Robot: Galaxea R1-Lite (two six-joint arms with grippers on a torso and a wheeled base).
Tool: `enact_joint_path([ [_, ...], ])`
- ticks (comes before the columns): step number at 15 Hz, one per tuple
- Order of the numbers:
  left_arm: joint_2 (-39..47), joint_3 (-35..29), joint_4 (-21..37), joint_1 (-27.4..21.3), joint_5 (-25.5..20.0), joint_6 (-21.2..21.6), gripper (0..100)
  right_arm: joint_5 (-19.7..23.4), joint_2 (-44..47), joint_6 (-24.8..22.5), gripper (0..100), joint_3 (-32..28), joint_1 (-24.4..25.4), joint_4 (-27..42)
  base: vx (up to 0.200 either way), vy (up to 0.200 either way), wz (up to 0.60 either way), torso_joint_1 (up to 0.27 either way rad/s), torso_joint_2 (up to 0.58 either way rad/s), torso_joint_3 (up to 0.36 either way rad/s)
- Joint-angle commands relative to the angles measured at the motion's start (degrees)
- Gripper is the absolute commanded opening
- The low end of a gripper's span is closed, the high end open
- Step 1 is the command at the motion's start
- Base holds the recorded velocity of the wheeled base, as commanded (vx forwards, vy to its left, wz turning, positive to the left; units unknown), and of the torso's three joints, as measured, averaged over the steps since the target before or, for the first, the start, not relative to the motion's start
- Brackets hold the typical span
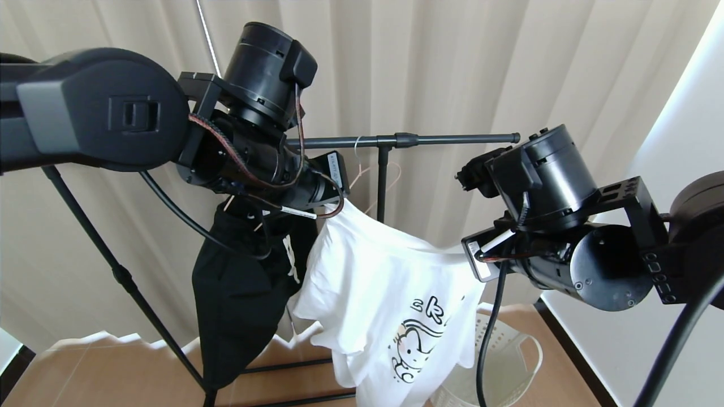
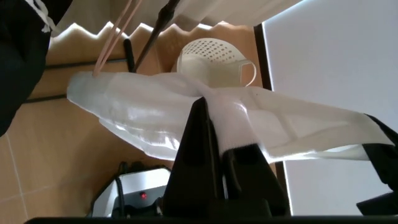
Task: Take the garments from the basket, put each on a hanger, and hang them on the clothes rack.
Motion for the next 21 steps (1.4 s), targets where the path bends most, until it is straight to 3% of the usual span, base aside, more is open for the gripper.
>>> enact_joint_path([
  [1,-1.4,0.1,-0.1,0.0,0.0,0.7,0,-1.8,1.1,0.1,0,0.3,1.4,-0.4,0.000,0.000,0.00,0.000,0.00,0.000],
  [5,-5.2,1.9,0.0,0.0,-0.2,3.7,0,-2.1,1.9,1.9,0,-1.2,1.8,-7.2,0.000,0.000,0.00,0.000,0.00,0.000],
  [9,-9.5,7.4,-0.1,0.1,-0.4,5.8,0,-2.1,2.4,11.8,0,-9.1,1.4,-8.4,0.000,0.000,0.00,0.000,0.00,0.000],
  [13,-12.4,8.0,-0.1,0.1,-0.8,5.8,0,-1.5,2.4,19.2,0,-14.1,0.8,-8.6,0.000,0.000,0.00,0.000,0.00,0.000],
  [16,-14.8,10.1,-0.1,0.1,-0.7,5.8,0,-1.6,2.5,19.5,0,-13.6,0.7,-12.3,0.000,0.000,0.00,0.000,0.00,0.000],
  [21,-15.1,11.1,-1.3,1.4,-0.8,7.3,0,-1.7,1.5,17.3,0,-12.6,0.8,-10.3,0.000,0.000,0.00,0.000,0.00,0.000],
])
